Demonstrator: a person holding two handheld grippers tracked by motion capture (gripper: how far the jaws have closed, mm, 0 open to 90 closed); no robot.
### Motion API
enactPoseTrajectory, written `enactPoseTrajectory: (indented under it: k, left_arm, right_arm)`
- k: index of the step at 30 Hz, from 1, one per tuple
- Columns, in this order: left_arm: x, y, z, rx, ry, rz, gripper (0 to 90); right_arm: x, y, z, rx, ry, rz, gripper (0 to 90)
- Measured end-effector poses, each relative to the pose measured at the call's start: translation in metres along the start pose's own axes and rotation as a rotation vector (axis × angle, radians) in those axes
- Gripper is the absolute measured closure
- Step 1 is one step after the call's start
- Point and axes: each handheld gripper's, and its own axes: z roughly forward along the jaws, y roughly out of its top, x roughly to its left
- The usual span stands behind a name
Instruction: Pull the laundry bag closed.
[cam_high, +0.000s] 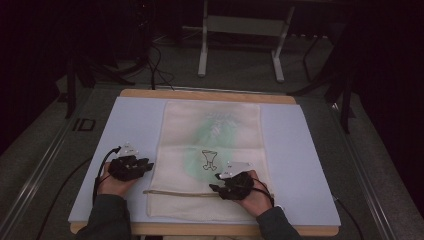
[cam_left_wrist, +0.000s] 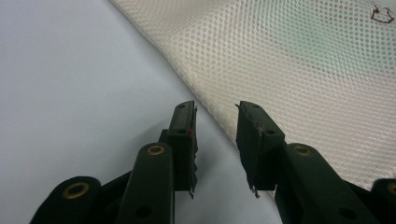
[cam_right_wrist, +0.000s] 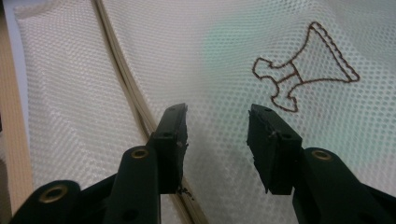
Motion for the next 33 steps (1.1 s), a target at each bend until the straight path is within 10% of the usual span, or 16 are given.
enactPoseTrajectory:
  k: [33]
  left_arm:
    - [0.001, 0.000, 0.000, 0.007, -0.013, -0.001, 66.6]
  right_arm:
    - [0.021, 0.024, 0.028, -0.003, 0.076, -0.071, 57.2]
